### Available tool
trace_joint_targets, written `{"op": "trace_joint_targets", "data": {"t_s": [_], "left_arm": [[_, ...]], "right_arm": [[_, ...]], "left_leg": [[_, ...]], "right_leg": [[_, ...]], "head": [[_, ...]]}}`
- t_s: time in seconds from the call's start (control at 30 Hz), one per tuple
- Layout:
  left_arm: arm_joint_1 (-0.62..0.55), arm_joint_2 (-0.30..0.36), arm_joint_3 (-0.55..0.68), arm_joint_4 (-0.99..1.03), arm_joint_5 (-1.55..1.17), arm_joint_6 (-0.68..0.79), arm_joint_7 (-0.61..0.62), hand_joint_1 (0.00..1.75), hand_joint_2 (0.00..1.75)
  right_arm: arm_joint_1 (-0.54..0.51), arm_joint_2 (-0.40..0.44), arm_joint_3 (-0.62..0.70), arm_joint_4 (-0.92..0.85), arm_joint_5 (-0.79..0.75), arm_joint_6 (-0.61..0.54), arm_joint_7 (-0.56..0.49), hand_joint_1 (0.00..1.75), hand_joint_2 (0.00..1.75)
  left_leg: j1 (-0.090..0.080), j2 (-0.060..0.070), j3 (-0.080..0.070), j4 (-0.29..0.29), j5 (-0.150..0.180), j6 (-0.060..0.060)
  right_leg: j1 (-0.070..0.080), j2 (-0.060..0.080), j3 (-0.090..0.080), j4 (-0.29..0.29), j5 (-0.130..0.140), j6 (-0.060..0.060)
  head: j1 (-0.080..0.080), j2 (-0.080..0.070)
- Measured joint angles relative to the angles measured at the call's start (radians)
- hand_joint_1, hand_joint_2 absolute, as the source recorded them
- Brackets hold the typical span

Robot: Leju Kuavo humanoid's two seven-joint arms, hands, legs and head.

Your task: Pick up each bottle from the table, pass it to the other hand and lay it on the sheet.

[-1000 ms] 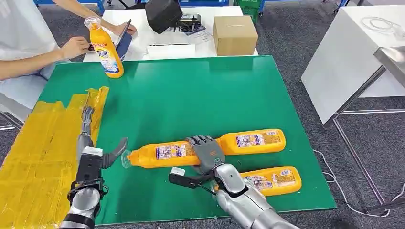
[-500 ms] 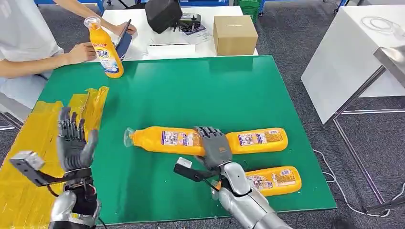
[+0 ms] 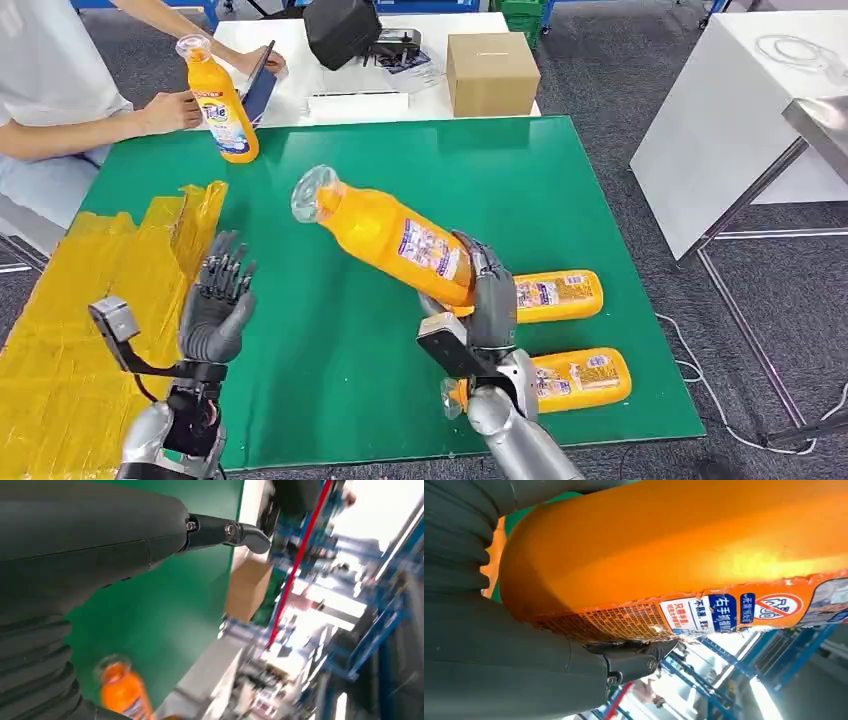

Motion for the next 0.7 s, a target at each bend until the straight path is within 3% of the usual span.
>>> {"op": "trace_joint_targets", "data": {"t_s": [0.23,0.43,0.7], "left_arm": [[0.0,0.019,-0.12,0.0,-0.042,-0.032,-0.025,0.0,1.75],[0.0,0.029,-0.16,0.0,-0.048,-0.037,-0.033,0.0,1.75],[-0.016,0.035,-0.206,-0.001,-0.061,-0.05,-0.058,0.0,1.75]], "right_arm": [[0.002,0.006,-0.005,-0.033,-0.159,0.176,-0.014,1.73,1.75],[0.001,0.007,-0.006,-0.035,-0.19,0.212,-0.014,1.75,1.75],[-0.062,0.011,0.02,0.006,-0.191,0.377,0.028,1.75,1.75]], "left_leg": [[0.0,0.0,0.0,0.0,0.0,0.0],[0.0,0.0,0.0,0.0,0.0,0.0],[0.0,0.0,0.0,0.0,0.0,0.0]], "right_leg": [[0.0,0.0,0.0,0.0,0.0,0.0],[0.0,0.0,0.0,0.0,0.0,0.0],[0.0,0.0,0.0,0.0,0.0,0.0]], "head": [[0.0,0.0],[0.0,0.0],[0.0,0.0]]}}
